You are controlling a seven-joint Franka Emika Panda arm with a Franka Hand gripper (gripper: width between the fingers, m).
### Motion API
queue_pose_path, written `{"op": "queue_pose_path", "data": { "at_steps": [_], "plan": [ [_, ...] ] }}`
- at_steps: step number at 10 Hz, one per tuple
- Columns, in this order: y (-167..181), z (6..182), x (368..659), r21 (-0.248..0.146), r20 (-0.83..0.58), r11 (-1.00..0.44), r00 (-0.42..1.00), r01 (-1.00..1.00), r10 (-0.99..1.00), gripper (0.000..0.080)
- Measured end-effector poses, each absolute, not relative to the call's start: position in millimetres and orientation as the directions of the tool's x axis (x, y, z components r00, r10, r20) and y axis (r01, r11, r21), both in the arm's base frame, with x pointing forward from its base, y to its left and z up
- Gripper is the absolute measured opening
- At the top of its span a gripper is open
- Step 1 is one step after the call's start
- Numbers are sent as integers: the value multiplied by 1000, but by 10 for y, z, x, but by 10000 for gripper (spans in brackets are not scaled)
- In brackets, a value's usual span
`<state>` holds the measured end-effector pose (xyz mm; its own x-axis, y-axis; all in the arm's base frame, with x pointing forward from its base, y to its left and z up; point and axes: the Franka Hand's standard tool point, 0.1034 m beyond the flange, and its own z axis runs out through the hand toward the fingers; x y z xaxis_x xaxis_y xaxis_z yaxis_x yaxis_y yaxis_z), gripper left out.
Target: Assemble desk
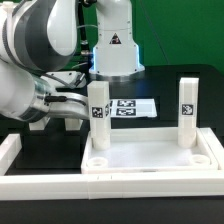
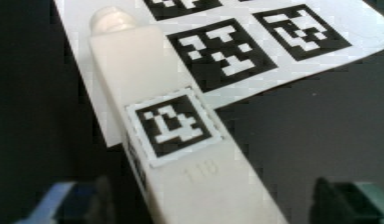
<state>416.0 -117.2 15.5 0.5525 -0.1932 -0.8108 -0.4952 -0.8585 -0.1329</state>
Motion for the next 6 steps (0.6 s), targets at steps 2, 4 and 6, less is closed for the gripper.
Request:
{"op": "queue_pose_path", "data": {
  "at_steps": [2, 4, 6],
  "plan": [
    [-1172, 158, 4159, -133, -811, -858, 552, -495, -193, 294],
    [-1172, 159, 4159, -133, -811, -858, 552, -495, -193, 294],
    [-1173, 159, 4159, -133, -811, -858, 552, -495, -193, 294]
  ]
}}
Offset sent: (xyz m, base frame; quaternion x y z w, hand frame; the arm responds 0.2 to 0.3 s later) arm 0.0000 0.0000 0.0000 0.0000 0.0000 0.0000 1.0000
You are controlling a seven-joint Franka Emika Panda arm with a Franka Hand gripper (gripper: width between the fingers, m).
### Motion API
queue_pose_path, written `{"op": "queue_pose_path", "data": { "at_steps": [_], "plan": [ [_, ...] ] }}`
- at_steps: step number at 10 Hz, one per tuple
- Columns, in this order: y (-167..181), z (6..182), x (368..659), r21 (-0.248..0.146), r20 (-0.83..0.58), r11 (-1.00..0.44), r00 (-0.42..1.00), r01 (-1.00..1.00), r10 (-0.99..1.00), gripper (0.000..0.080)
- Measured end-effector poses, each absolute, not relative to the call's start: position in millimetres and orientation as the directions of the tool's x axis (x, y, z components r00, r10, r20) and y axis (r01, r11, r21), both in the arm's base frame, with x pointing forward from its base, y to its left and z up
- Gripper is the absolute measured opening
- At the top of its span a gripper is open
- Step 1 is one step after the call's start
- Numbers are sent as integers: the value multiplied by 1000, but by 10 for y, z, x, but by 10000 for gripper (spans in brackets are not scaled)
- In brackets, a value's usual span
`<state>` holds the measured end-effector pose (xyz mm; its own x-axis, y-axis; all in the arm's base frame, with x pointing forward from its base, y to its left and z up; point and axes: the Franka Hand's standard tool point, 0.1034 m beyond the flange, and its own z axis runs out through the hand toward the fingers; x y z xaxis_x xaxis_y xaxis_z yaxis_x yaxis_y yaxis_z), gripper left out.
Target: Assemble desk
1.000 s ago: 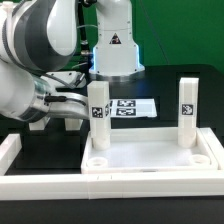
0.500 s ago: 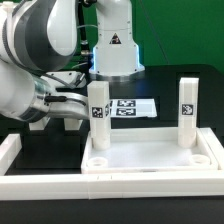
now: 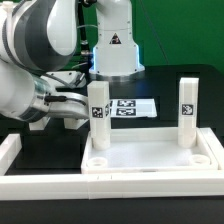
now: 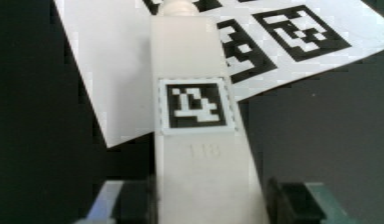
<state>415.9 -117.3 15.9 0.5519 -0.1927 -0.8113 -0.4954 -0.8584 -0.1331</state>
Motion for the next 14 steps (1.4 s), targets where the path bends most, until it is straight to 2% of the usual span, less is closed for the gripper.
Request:
{"op": "queue_pose_path", "data": {
  "at_steps": [4, 5, 9, 11, 12, 13, 14],
  "plan": [
    [-1174, 160, 4160, -133, -811, -858, 552, -496, -193, 294],
    [-1179, 227, 4168, -137, -817, -857, 546, -497, -186, 294],
    [-1281, 1053, 4290, -182, -813, -837, 557, -517, -167, 294],
    [-1194, 1345, 4283, -199, -792, -835, 586, -513, -170, 294],
    [-1104, 1527, 4291, -194, -794, -834, 582, -516, -176, 294],
    [-991, 1628, 4339, -174, -785, -836, 586, -520, -201, 294],
    [-929, 1599, 4415, -183, -727, -849, 650, -496, -222, 294]
  ]
}}
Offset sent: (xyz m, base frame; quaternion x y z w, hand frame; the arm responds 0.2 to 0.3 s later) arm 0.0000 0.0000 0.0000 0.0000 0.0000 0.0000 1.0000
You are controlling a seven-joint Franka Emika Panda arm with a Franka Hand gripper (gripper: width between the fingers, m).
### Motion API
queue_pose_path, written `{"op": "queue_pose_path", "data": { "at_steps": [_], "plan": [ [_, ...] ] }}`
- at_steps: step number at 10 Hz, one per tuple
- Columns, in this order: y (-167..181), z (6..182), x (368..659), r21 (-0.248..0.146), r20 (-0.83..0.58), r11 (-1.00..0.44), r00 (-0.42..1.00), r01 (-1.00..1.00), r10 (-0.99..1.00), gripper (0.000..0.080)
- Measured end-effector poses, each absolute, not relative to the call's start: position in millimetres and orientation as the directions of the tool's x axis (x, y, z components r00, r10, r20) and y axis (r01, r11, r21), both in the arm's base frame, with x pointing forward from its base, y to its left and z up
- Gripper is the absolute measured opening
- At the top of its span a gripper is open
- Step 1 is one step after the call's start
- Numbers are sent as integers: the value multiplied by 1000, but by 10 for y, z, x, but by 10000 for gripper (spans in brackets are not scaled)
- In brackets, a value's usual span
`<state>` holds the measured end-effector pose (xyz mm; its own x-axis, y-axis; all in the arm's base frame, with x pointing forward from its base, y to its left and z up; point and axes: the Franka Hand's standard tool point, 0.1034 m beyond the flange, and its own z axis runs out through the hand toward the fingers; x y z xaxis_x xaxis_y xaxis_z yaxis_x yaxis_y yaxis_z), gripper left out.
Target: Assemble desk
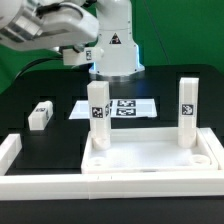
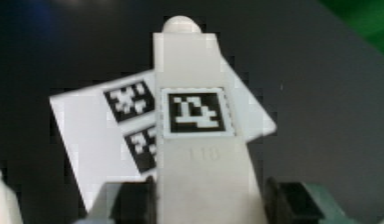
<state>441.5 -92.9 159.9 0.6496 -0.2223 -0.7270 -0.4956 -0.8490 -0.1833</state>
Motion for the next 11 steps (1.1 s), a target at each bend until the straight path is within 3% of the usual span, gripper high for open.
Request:
{"op": "queue_pose_path", "data": {
  "at_steps": [3, 4, 7, 8, 10, 11],
  "plan": [
    [-887, 1584, 4496, -187, -552, -857, 773, -481, -314, 294],
    [-688, 1541, 4541, -161, -509, -857, 785, -490, -353, 294],
    [-156, 1694, 4801, -143, -327, -857, 841, -496, -432, 294],
    [-111, 1715, 4944, -139, -254, -863, 860, -486, -444, 294],
    [-112, 1698, 4941, -157, -116, -862, 876, -482, -469, 294],
    [-79, 1741, 5027, -140, -54, -863, 874, -485, -482, 294]
  ]
}}
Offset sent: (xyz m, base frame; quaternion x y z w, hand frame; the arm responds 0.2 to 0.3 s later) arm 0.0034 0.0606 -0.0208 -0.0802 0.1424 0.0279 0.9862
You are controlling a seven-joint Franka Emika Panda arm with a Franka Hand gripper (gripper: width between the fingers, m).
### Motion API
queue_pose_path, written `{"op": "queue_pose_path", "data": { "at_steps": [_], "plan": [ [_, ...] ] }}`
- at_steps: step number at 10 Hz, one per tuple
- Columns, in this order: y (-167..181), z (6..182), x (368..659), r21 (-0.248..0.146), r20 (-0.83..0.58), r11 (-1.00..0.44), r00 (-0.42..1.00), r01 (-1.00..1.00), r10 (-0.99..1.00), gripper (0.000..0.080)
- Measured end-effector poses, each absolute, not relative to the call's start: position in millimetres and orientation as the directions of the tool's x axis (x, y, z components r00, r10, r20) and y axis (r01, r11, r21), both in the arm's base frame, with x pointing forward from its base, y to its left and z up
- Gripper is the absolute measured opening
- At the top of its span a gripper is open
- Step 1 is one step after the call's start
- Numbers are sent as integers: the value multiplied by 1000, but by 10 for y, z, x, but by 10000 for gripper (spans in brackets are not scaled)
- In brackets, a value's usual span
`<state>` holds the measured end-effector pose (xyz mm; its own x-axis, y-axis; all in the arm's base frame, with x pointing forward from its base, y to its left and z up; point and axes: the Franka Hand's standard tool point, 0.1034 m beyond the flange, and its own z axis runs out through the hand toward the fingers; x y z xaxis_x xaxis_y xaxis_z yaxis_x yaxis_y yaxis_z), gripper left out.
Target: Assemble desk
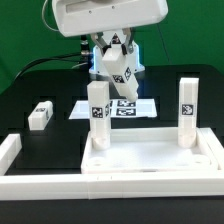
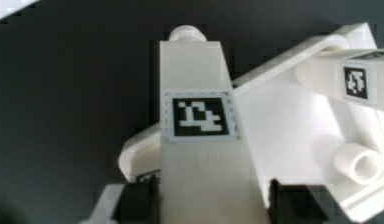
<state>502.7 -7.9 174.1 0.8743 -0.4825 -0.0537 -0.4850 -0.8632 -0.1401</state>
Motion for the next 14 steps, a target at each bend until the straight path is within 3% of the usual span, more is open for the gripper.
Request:
{"op": "queue_pose_path", "data": {
  "at_steps": [1, 3, 4, 6, 8, 10, 12, 14],
  "plan": [
    [25, 1845, 5202, -114, 47, -885, 887, -452, -459, 294],
    [113, 2016, 5474, -129, 180, -895, 878, -426, -444, 294],
    [224, 2149, 5665, -140, 340, -906, 840, -399, -423, 294],
    [306, 2029, 5548, -167, 383, -904, 819, -394, -428, 294],
    [307, 2030, 5555, -167, 382, -908, 824, -385, -419, 294],
    [416, 1981, 5675, -94, 429, -970, 871, -222, -241, 294],
    [666, 2019, 5919, -45, 458, -995, 883, -92, -103, 294],
    [775, 1979, 5929, -63, 455, -994, 884, -93, -112, 294]
  ]
}}
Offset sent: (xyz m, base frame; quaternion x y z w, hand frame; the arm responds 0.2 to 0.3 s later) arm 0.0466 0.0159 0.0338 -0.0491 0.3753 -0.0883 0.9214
